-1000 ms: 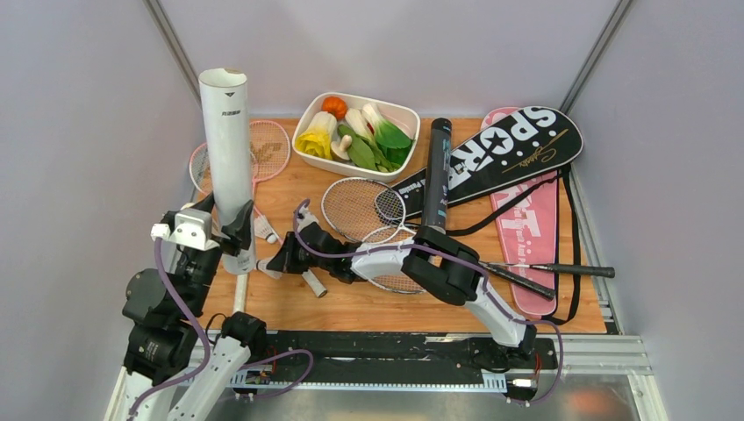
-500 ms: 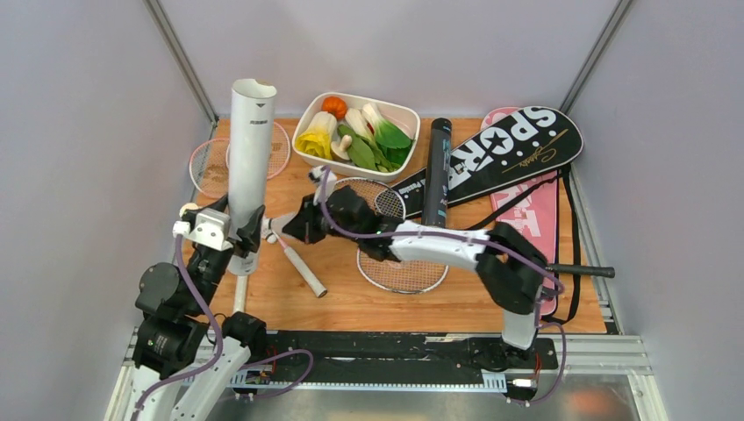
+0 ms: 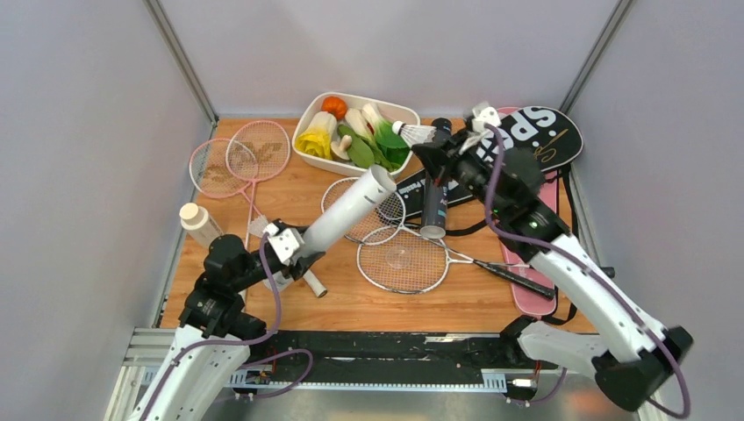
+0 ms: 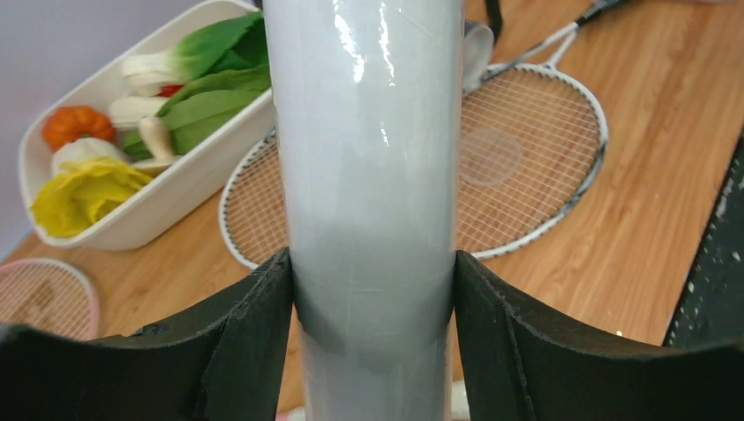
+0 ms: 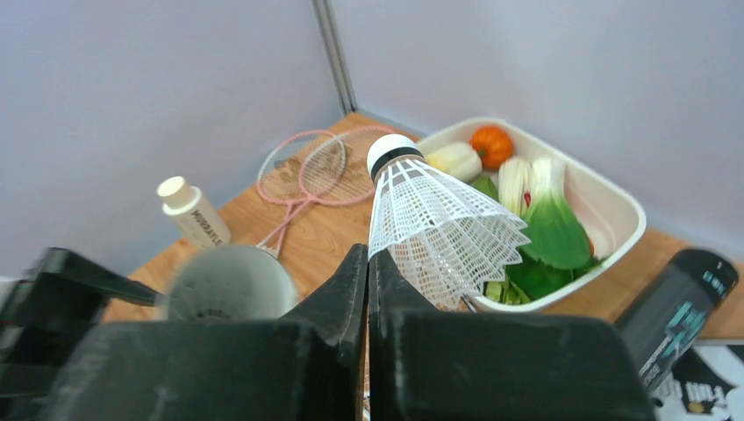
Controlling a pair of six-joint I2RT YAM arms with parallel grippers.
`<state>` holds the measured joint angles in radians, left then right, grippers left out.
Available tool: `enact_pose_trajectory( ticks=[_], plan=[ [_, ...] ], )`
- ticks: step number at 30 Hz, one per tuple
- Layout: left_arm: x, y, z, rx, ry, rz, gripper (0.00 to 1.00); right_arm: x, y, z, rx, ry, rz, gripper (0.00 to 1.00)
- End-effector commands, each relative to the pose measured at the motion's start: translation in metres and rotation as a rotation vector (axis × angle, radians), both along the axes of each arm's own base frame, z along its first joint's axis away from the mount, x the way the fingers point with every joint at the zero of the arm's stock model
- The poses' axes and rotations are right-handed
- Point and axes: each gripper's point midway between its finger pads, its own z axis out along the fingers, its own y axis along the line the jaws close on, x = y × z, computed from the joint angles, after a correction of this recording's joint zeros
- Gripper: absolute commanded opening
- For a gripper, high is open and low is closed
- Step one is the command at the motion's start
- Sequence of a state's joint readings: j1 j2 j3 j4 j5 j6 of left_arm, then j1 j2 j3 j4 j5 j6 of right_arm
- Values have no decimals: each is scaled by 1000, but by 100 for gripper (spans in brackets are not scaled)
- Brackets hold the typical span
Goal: Pack up the badminton gear
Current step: Pick up the shuttlecock at the center of the board, then place the shuttlecock at the shuttle tube.
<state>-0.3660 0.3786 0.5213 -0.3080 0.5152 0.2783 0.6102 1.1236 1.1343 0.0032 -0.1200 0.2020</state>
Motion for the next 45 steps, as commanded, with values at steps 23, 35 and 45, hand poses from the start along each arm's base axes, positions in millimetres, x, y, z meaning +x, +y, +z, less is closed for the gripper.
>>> enact_pose_trajectory(
  ticks=[23,35,45],
  plan=[
    [5,-30,55,211,-384,-300,0,-169,-48,-3,-358,-77,460,3],
    [6,-30,35,277,-370,-344,0,-166,-20,-1,-319,-62,594,0],
    [2,-35,37,273,-376,-391,0,-152,11,-3,-263,-38,691,0]
  ],
)
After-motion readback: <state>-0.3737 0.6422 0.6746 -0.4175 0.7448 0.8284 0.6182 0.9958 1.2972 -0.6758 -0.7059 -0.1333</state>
